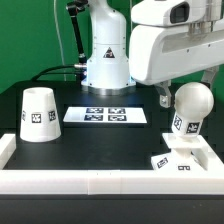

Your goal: Assemble lamp

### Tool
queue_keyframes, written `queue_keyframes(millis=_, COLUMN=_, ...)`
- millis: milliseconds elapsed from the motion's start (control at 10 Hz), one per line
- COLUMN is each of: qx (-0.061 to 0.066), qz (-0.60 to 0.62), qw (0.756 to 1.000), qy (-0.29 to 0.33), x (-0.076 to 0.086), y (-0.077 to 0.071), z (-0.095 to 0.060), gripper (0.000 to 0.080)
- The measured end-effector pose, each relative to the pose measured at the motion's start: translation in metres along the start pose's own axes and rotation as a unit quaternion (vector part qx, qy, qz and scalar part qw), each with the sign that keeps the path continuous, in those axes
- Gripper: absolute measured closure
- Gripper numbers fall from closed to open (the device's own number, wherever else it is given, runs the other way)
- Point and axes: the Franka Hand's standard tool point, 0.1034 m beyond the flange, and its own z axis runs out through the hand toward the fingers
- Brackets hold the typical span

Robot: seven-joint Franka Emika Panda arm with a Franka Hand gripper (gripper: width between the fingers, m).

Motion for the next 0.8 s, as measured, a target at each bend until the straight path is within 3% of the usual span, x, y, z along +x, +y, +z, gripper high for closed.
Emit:
queue_keyframes(millis=400, qx=0.0, qz=0.002, qw=1.0, qy=0.001, x=0.0054, y=-0.0012, z=0.0017, gripper=0.0101)
queue_keyframes(millis=500, qx=0.0, qz=0.002, qw=1.0, qy=0.002, x=0.0056, y=-0.0014, z=0.0017, gripper=0.0228)
queue_keyframes(millis=800, qx=0.0, qz=0.012, qw=1.0, qy=0.002, x=0.0056, y=-0.0015, z=0.0017, gripper=0.0223)
